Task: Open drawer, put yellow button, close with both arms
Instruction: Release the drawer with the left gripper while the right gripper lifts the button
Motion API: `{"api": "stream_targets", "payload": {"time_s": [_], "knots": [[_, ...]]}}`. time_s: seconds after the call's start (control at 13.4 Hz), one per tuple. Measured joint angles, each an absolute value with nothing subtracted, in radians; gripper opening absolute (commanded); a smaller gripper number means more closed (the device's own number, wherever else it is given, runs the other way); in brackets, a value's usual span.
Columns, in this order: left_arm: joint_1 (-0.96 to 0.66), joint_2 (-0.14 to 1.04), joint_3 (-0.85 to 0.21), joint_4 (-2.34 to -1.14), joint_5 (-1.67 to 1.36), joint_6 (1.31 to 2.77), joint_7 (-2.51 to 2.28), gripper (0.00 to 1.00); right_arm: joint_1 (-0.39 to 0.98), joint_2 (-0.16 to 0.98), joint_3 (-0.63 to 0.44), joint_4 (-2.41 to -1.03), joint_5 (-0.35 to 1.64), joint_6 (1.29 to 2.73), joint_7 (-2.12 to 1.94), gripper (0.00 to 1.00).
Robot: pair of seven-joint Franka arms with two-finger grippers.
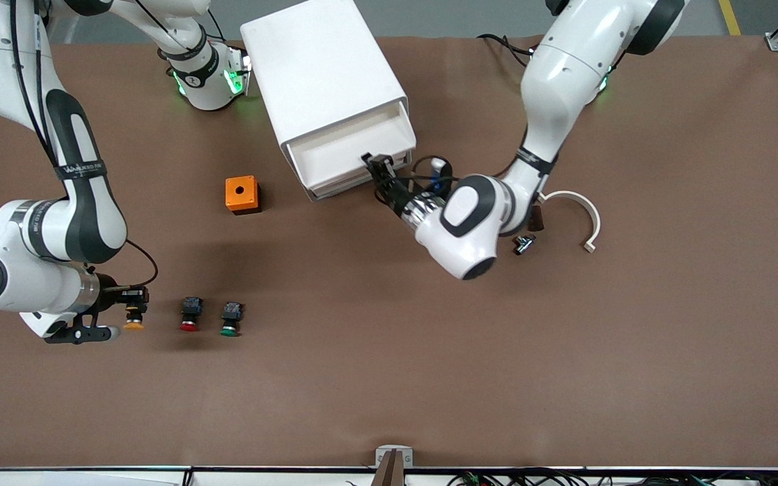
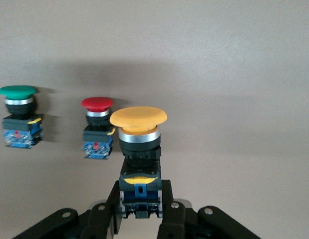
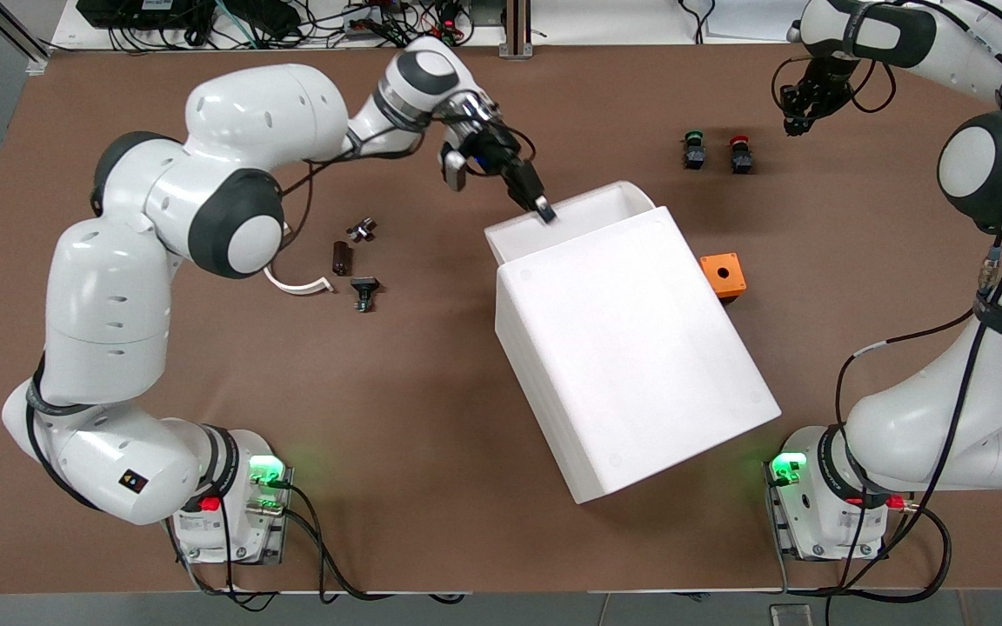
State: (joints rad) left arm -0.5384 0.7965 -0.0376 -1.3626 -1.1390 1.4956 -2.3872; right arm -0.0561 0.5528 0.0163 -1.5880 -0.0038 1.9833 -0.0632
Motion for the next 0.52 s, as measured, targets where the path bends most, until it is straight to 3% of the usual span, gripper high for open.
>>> {"api": "stream_targets", "payload": {"time_s": [0.15, 0.22, 0.3, 0.45, 0.52], "knots": [[-0.513, 0.797, 0.005, -1.337, -1.139, 1.503, -2.347, 0.11, -0.022, 0.527, 0.018, -1.563, -0.003, 1.902, 0.02, 0.0], [-0.509, 0.796, 0.016, -1.328, -1.139, 1.52, -2.326, 0.18, -0.001, 0.509, 0.02, -1.557, -0.002, 1.869, 0.071, 0.0], [-0.509, 0.796, 0.02, -1.323, -1.139, 1.539, -2.305, 0.31, 0.019, 0.491, 0.021, -1.555, -0.001, 1.839, 0.118, 0.0], [-0.509, 0.797, 0.021, -1.319, -1.14, 1.572, -2.251, 0.99, 0.072, 0.452, 0.023, -1.554, 0.001, 1.79, 0.228, 0.0], [-0.509, 0.797, 0.021, -1.318, -1.14, 1.578, -2.237, 0.99, 0.102, 0.434, 0.024, -1.553, 0.001, 1.767, 0.291, 0.0]]}}
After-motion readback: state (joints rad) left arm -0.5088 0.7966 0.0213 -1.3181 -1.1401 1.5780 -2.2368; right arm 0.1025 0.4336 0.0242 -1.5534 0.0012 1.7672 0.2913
